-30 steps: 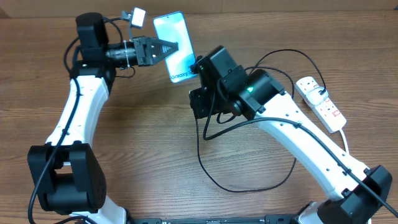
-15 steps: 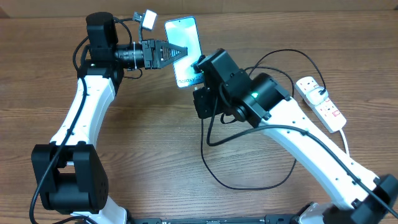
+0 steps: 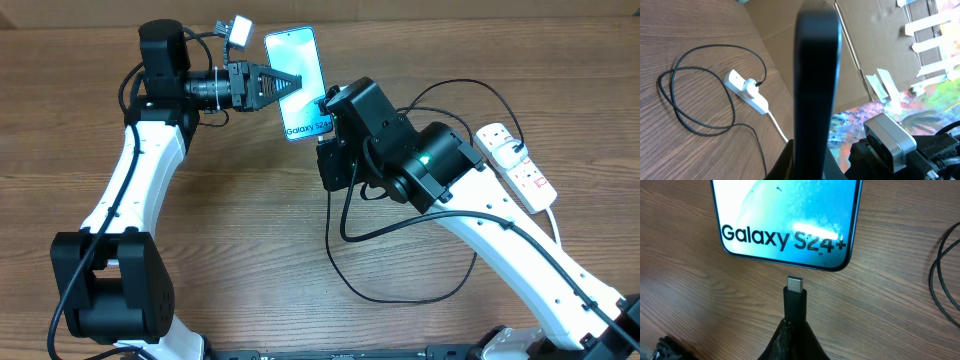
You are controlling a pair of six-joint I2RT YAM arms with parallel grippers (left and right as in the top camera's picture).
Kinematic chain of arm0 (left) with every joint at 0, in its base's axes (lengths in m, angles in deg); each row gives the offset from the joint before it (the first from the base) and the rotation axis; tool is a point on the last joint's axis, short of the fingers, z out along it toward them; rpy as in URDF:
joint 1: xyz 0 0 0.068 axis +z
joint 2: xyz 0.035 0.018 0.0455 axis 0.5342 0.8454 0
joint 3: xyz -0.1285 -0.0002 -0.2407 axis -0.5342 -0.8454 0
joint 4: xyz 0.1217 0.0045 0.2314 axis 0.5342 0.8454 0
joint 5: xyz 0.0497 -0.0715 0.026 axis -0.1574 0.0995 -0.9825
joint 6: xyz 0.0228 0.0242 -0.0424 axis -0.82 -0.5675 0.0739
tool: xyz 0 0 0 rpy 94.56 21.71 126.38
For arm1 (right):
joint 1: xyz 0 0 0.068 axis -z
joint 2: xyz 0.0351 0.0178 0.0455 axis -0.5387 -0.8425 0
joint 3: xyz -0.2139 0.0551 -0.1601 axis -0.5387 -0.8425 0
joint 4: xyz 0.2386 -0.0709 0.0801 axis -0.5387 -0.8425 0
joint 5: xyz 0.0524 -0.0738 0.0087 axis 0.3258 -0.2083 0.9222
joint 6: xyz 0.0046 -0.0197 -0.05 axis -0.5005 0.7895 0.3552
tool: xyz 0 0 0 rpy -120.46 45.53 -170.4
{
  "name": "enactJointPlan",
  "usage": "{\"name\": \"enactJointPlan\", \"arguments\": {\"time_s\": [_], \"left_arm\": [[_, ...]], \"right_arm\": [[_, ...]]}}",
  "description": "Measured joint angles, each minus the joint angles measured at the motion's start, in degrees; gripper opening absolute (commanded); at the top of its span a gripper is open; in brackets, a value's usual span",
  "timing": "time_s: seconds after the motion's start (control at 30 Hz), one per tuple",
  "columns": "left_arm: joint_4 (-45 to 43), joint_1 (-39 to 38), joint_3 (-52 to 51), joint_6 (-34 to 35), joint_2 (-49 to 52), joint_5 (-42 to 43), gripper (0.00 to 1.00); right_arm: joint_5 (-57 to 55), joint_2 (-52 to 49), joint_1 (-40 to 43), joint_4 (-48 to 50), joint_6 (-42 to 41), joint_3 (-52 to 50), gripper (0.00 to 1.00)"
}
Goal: Plug charger to phone and switch on socket
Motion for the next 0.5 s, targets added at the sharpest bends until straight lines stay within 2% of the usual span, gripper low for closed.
{"name": "enactJointPlan", "arguments": {"time_s": [0.5], "left_arm": [[-3.85,-0.55,0.00,1.62,0.00,-0.04,0.04]], "right_arm": [[0.07,0.00,0.00,0.00,-0.76,0.00,0.04]]}}
